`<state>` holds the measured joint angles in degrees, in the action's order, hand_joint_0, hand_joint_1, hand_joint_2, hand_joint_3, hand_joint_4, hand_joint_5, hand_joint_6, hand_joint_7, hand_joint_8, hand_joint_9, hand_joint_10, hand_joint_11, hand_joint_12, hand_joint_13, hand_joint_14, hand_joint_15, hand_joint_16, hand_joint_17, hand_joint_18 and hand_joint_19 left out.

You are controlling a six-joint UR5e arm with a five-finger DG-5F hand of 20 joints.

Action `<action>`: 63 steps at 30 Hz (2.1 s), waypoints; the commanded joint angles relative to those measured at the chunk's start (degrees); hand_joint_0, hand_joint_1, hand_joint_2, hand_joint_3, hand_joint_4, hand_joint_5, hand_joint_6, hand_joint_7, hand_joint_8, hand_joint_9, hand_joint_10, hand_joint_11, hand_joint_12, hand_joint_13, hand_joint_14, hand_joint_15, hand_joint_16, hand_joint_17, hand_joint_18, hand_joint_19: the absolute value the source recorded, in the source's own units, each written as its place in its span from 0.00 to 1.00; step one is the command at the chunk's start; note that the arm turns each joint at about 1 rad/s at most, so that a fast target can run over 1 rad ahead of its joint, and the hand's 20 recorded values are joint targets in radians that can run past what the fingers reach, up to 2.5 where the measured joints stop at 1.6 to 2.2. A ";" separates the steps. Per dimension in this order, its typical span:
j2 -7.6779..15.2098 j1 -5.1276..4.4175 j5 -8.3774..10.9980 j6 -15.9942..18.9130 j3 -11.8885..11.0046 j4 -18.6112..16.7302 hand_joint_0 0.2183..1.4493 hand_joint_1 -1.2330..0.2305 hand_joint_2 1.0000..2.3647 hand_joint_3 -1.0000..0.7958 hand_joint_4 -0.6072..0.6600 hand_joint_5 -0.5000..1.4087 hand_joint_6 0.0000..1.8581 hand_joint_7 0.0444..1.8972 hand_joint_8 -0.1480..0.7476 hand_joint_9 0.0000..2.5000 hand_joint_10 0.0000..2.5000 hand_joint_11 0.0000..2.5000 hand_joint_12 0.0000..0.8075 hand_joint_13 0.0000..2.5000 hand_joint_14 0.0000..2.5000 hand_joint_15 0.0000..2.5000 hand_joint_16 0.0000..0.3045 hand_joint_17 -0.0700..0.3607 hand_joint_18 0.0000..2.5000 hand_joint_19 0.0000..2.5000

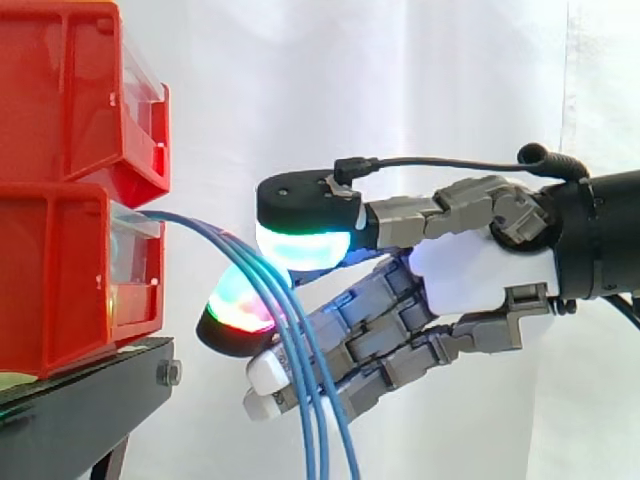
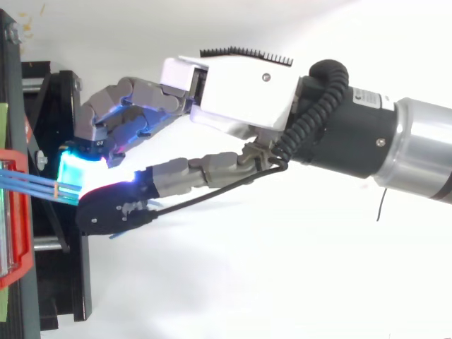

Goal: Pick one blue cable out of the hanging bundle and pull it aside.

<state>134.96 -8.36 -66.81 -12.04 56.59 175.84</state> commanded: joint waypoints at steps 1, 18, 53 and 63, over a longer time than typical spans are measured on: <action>-0.49 -0.16 0.01 0.00 0.01 1.09 0.29 0.34 0.01 0.45 0.55 0.17 0.48 0.43 0.49 0.30 0.01 0.17 0.46 0.20 0.00 0.09 0.17 0.43 0.20 0.18; -0.40 -0.78 -0.08 1.23 0.01 2.85 0.27 0.29 0.00 0.28 0.55 0.16 0.49 0.40 0.49 0.30 0.01 0.18 0.46 0.22 0.00 0.10 0.17 0.43 0.24 0.17; -0.40 -0.69 -0.17 2.55 0.01 2.67 0.28 0.49 0.01 0.37 0.54 0.19 0.46 0.48 0.51 0.39 0.01 0.20 0.47 0.26 0.00 0.13 0.17 0.43 0.25 0.22; -0.49 -0.69 -1.31 3.43 0.10 2.67 0.22 0.36 0.00 0.28 0.56 0.18 0.47 0.47 0.54 0.38 0.01 0.20 0.50 0.26 0.00 0.13 0.18 0.45 0.27 0.21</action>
<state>134.54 -9.11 -67.68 -8.87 56.65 178.50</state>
